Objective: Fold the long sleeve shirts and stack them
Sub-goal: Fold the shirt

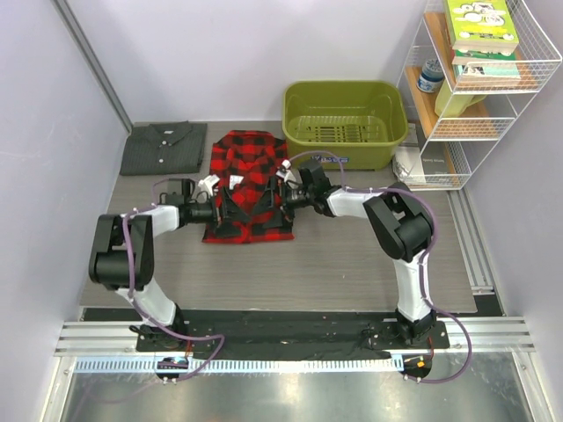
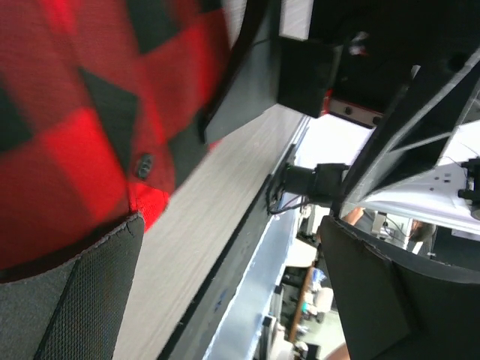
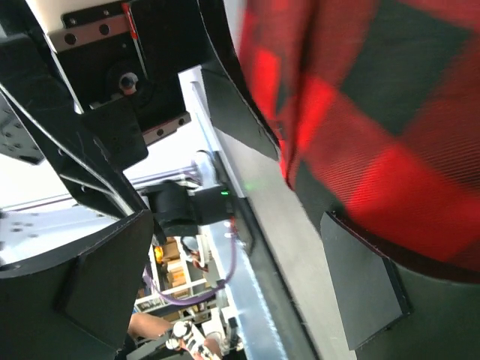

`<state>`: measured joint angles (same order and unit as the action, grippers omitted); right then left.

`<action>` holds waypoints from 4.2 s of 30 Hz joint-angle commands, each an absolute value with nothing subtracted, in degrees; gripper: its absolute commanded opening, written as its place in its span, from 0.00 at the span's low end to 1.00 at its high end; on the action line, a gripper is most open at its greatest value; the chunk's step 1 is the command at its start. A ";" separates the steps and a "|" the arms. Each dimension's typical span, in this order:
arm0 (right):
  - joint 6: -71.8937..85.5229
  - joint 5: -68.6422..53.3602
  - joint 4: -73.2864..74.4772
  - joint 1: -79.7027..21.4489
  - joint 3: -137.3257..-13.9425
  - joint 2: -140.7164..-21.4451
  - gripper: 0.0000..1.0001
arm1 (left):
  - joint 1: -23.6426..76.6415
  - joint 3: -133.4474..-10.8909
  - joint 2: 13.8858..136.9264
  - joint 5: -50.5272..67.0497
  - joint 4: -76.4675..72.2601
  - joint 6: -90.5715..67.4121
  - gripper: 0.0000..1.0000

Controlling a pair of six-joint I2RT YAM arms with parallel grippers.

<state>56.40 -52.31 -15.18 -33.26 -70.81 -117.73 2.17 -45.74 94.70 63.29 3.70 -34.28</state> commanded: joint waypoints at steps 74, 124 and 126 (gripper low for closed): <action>15.66 -47.20 13.87 -30.15 -78.75 -127.01 0.39 | -11.94 -53.00 106.26 50.09 32.08 -8.61 0.67; 9.32 -44.47 15.03 -36.47 -103.89 -138.35 0.40 | 30.76 -26.62 66.90 9.57 12.11 57.05 0.05; 9.14 -45.44 15.03 -36.74 -103.28 -136.85 0.41 | 30.85 -29.70 65.75 11.94 19.64 55.64 0.00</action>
<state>12.19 -47.75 12.05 -36.64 -106.00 -139.87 30.65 -24.27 69.21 5.74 4.01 57.39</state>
